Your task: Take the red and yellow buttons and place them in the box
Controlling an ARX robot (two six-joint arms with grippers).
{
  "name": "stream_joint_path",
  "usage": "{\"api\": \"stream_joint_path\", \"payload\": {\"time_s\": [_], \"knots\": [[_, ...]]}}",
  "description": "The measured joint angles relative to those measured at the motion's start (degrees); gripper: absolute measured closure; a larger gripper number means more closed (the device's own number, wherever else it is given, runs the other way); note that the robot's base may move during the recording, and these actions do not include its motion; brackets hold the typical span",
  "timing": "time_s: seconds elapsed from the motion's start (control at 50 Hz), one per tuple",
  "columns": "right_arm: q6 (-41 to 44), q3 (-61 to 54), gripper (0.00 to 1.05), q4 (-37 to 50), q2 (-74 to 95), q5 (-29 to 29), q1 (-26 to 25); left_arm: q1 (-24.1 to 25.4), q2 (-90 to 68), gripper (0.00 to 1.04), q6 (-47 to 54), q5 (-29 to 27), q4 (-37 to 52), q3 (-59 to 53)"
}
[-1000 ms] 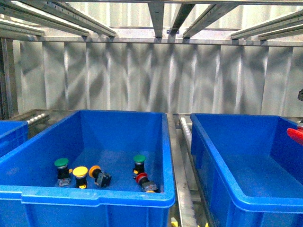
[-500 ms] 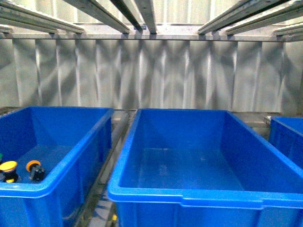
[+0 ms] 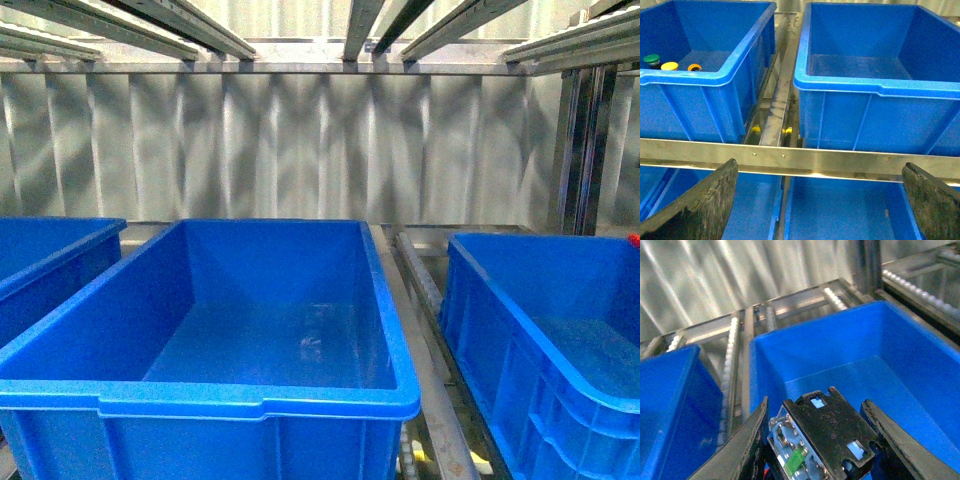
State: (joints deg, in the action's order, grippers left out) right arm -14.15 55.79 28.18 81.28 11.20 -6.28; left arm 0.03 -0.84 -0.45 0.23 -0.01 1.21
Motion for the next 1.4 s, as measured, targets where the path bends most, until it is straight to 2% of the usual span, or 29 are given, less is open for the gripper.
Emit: {"api": "stream_joint_path", "payload": {"time_s": [0.18,0.32,0.56,0.76,1.16,1.4], "knots": [[6.8,13.6,0.60,-10.8,13.1,-0.2,1.5,0.0,0.0,0.08,0.0,-0.2,0.0,0.0],[11.0,21.1,0.60,-13.7,22.7,1.4,1.4,0.0,0.0,0.08,0.0,-0.2,0.0,0.0],[12.1,35.1,0.60,-18.9,35.6,3.2,-2.0,0.0,0.0,0.08,0.0,-0.2,0.0,0.0],[12.3,45.8,0.60,-25.7,42.3,1.8,-4.6,0.0,0.0,0.08,0.0,-0.2,0.0,0.0],[13.3,61.5,0.60,-40.5,53.7,1.6,-5.9,0.0,0.0,0.08,0.0,-0.2,0.0,0.0],[13.3,69.0,0.60,-45.2,57.7,0.7,-6.9,0.0,0.0,0.08,0.0,-0.2,0.0,0.0]]}}
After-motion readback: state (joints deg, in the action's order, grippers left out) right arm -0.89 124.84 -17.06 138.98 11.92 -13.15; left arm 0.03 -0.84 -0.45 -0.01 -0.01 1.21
